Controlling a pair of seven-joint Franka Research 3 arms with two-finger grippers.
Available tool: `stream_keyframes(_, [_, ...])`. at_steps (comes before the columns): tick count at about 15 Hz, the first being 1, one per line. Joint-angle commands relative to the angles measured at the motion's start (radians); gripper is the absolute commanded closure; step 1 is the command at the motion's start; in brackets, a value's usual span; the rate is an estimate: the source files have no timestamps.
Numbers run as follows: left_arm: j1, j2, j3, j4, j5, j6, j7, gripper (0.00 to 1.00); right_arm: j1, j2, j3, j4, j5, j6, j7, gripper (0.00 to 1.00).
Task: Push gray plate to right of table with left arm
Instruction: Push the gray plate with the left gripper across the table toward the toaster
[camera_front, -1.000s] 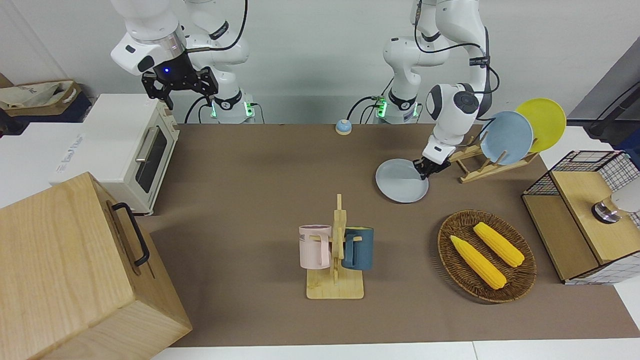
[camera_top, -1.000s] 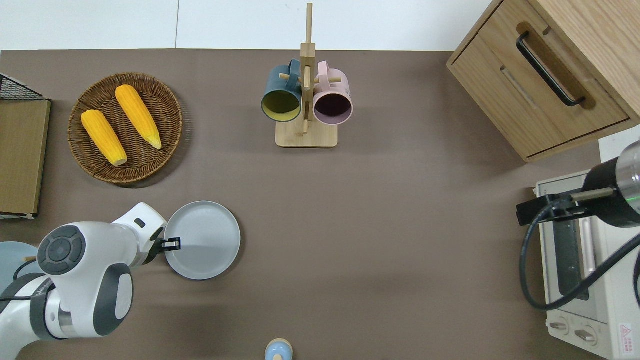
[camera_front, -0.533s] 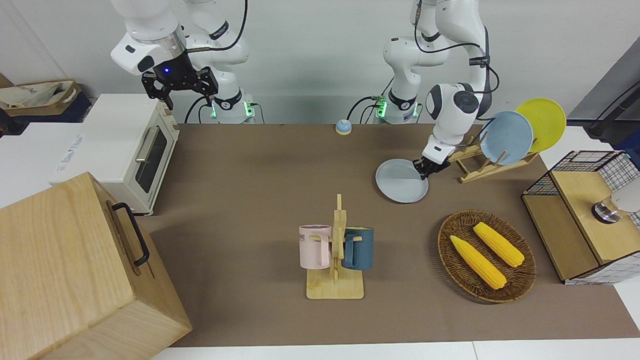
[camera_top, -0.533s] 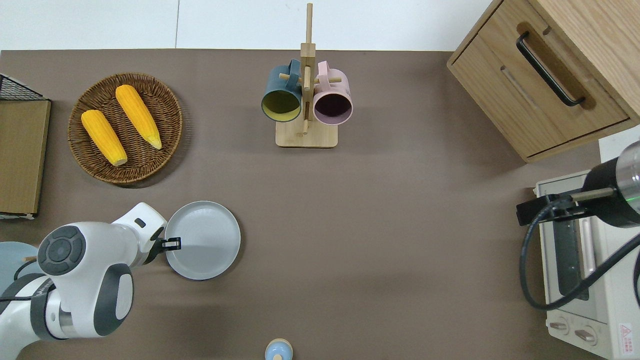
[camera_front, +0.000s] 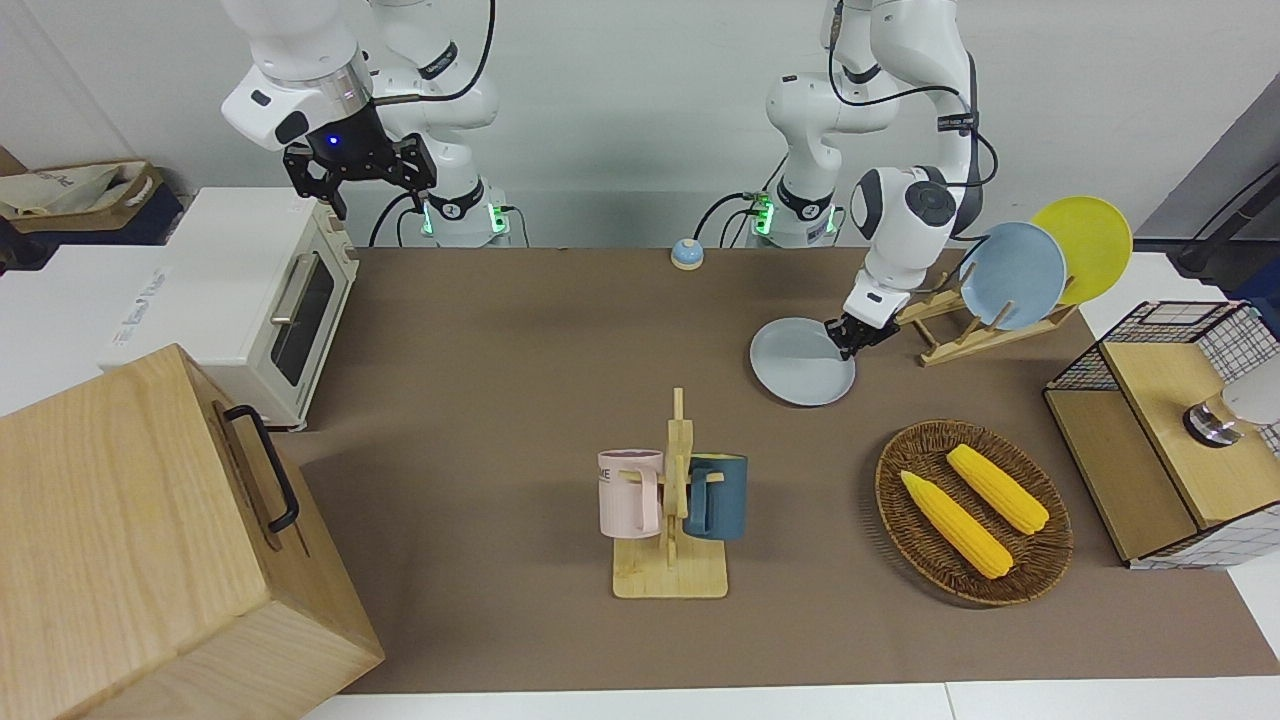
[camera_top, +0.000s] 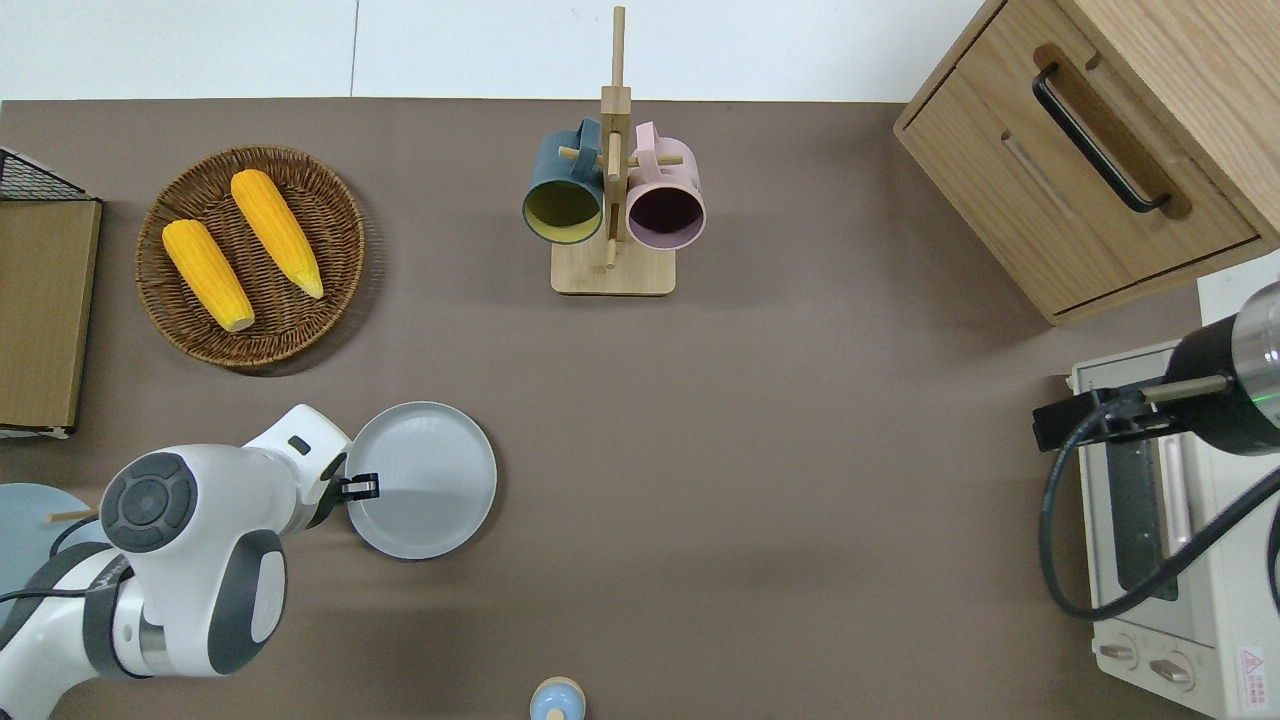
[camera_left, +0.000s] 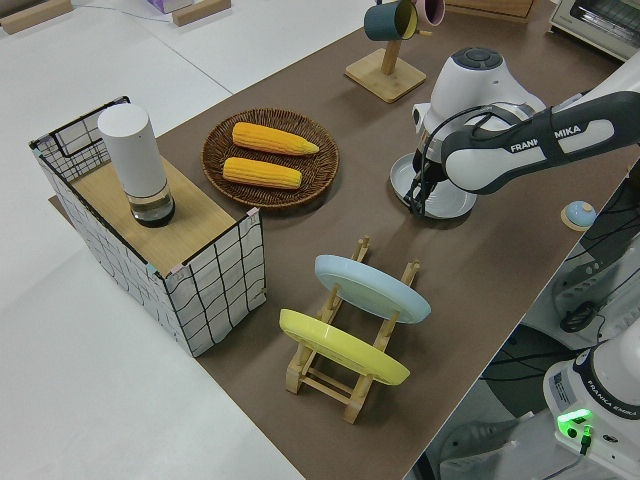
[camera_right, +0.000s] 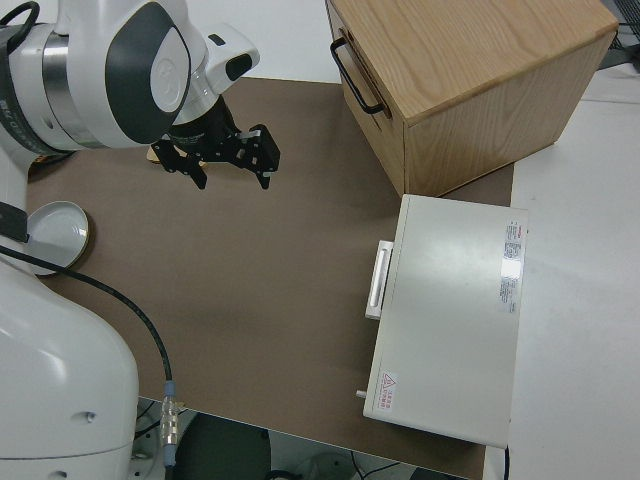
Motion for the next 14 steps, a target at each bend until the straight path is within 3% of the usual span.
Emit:
stream_keyframes(1, [-0.072, 0.016, 0.006, -0.024, -0.019, 0.04, -0.072, 1.0, -0.019, -0.002, 0.016, 0.009, 0.004, -0.016, 0.012, 0.017])
stream_keyframes(14, [-0.248, 0.033, 0.006, -0.014, -0.046, 0.069, -0.252, 1.0, -0.02, -0.002, 0.016, 0.009, 0.004, -0.016, 0.012, 0.017])
